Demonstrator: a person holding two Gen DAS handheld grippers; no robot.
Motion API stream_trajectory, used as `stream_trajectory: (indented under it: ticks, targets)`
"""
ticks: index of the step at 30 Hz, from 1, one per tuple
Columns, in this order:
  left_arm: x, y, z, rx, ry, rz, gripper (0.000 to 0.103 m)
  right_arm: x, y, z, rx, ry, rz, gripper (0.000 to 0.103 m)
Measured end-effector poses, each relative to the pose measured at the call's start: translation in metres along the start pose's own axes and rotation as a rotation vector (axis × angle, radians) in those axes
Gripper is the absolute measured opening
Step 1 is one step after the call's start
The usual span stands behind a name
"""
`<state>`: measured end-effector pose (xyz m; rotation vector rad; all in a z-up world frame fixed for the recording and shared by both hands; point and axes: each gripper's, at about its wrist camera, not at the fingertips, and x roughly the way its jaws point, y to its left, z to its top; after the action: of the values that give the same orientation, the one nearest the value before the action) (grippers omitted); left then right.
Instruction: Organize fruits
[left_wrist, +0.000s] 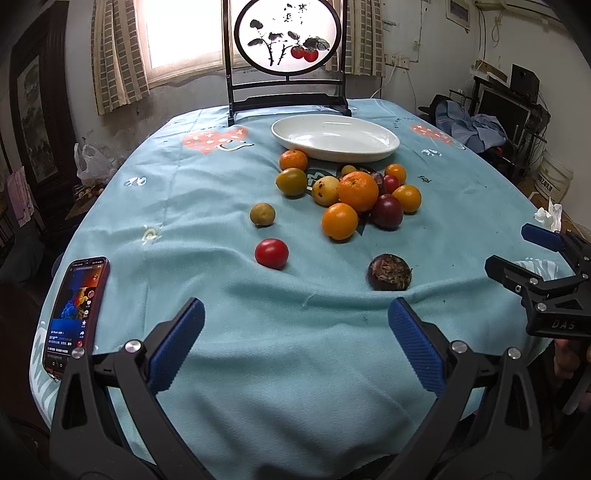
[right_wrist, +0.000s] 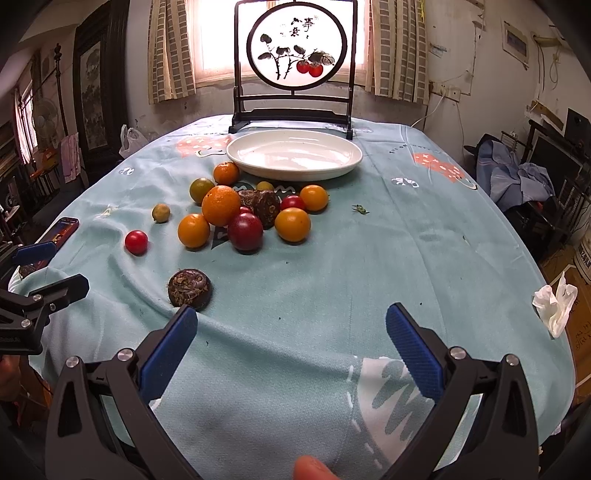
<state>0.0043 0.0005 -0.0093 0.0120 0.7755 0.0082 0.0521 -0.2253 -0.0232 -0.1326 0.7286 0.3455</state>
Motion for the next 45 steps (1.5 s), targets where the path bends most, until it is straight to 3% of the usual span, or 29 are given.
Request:
stream_trajectory:
  ticks: [32,37,44,45]
  targets:
    - [0.005,0.002,-0.003,0.008,0.015,0.007,0.101,0.003,0.001,-0.002,0.003,0.012,0.009,0.102]
    - [0.010,0.008,-0.005,-0.008,0.023,0.014,0.101,0.008,0.001,-0.003,0.013,0.024,0.047,0.102]
    - [0.023,0.031,-0.008,-0.082,0.046,0.000,0.101,0.026,0.022,-0.002,-0.021,0.043,0.177,0.102]
    - [0.025,0.035,-0.009,-0.094,0.048,-0.006,0.101,0.029,0.027,0.000,-0.031,0.048,0.195,0.096]
